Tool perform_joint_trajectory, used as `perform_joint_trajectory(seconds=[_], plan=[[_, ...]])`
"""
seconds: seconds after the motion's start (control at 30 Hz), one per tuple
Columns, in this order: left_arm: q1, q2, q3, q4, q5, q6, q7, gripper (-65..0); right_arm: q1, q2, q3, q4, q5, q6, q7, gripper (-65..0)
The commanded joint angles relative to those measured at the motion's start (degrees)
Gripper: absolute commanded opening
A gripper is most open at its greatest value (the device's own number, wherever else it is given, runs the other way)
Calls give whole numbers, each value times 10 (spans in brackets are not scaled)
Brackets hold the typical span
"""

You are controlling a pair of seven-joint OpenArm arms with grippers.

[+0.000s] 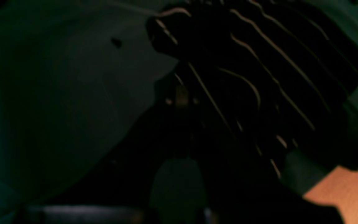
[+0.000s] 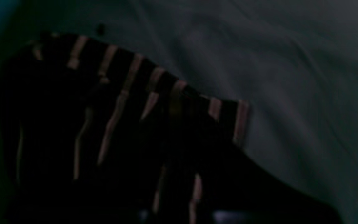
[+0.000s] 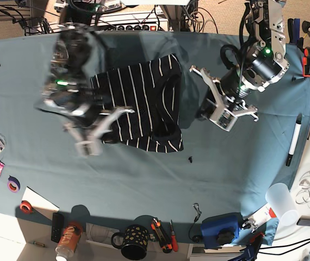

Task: Layout the t-shirt on the table in an organized manner, then fold the t-shirt properly
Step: 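Press and tidy the folded shirt edges with both grippers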

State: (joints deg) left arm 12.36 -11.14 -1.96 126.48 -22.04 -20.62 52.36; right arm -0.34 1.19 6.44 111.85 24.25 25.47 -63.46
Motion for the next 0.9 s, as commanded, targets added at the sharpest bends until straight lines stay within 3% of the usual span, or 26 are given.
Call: perform_joint_trajectory(seconds=[0.0,0.1,0.3,0.53,0.7,0.87], plan=[[-5,-1,0,9,-5,0,-19,-650,3,6,14,10,36,13,9,-650],[-6,-2,8,9,-5,0,-25,-650,-28,27,46,9,88,33,0,-650],[-37,-2,80,-39,6,-21,-36,-650,-88,42,53,-24,89,70,6,-650],[-109,-1,166,-93,15,-24,-41,-650,-95,42,53,-35,87,69,12,-650],[-132,1,174,-95,14,-26,-74,-650,-95,42,52,-36,75,69,16,-650],[-158,22,176,-153,14,-36,-74,-650,-93,42,52,-64,27,45,71,-650]])
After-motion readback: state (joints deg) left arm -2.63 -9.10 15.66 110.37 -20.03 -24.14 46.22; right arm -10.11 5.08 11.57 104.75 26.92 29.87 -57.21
